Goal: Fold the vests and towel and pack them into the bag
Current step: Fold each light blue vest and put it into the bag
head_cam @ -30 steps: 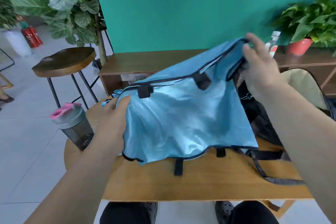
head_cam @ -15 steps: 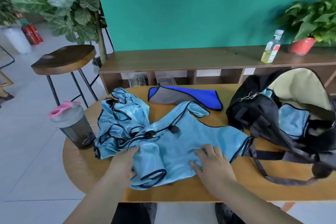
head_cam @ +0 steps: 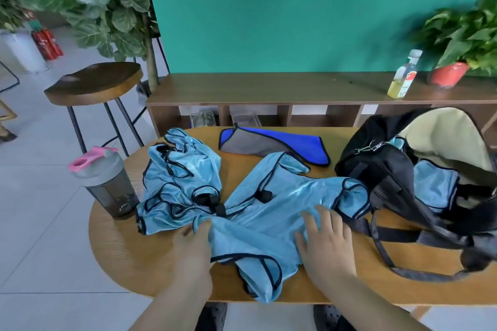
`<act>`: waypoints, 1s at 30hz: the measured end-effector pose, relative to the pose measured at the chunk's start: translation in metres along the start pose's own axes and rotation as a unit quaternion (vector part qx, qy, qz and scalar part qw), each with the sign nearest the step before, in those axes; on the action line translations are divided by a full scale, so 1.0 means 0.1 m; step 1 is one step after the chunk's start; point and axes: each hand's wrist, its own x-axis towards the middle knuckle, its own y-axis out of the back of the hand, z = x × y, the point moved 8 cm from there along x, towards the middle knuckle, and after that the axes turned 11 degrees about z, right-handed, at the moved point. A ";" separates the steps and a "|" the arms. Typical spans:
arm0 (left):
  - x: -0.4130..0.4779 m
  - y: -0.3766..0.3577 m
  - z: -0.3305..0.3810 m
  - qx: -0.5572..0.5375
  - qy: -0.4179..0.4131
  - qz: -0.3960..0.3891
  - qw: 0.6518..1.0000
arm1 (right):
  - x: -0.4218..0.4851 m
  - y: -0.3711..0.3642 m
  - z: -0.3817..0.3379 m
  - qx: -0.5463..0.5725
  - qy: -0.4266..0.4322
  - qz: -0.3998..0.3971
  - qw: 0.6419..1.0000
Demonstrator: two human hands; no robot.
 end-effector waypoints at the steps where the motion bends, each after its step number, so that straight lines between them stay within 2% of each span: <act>1: 0.00 0.01 0.07 0.032 -0.052 0.010 0.998 | -0.04 0.01 0.03 0.014 -0.021 -0.010 1.000; 3: -0.01 -0.05 0.20 0.068 -0.171 -0.026 0.983 | -0.10 -0.12 0.04 0.051 -0.009 -0.046 0.998; 5: -0.07 -0.21 0.23 0.087 -0.199 -0.093 0.972 | 0.01 -0.25 0.03 0.086 0.062 -0.115 0.988; 6: -0.09 -0.26 0.22 0.084 -0.185 -0.118 0.972 | 0.08 -0.31 0.05 0.094 0.094 -0.142 0.981; 8: -0.17 -0.34 0.19 0.025 -0.116 -0.170 0.978 | 0.20 -0.37 0.14 0.117 0.097 -0.127 0.980; 9: -0.20 -0.37 0.16 -0.016 -0.068 -0.192 0.979 | 0.25 -0.30 0.21 0.125 0.067 -0.101 0.985; 11: -0.27 -0.43 0.15 -0.102 0.006 -0.241 0.965 | 0.26 0.01 0.27 0.166 0.010 0.011 0.986; 12: -0.30 -0.46 0.14 -0.141 0.029 -0.265 0.953 | 0.21 0.18 0.23 0.213 0.001 0.057 0.975; 13: -0.31 -0.47 0.14 -0.174 0.050 -0.281 0.942 | 0.14 0.33 0.13 0.262 -0.003 0.065 0.963; 15: -0.33 -0.50 0.12 -0.217 0.090 -0.291 0.928 | -0.02 0.50 -0.14 0.347 0.004 -0.001 0.938; 17: -0.33 -0.52 0.11 -0.243 0.116 -0.286 0.920 | -0.18 0.46 -0.36 0.327 0.027 -0.067 0.942; 19: -0.31 -0.53 0.14 -0.254 0.117 -0.273 0.920 | -0.26 0.36 -0.40 0.297 0.041 -0.053 0.952; 22: -0.15 -0.47 0.17 -0.232 0.094 -0.244 0.937 | -0.17 0.37 -0.23 0.310 0.000 0.000 0.951; 26: -0.02 -0.40 0.28 -0.166 0.052 -0.231 0.957 | 0.06 0.49 0.14 0.353 -0.099 0.013 0.930; 28: 0.01 -0.35 0.39 -0.059 -0.033 -0.217 0.974 | 0.20 0.60 0.26 0.396 -0.132 0.027 0.908; 30: 0.03 -0.32 0.55 0.104 -0.175 -0.178 0.963 | 0.31 0.66 0.33 0.462 -0.163 0.023 0.871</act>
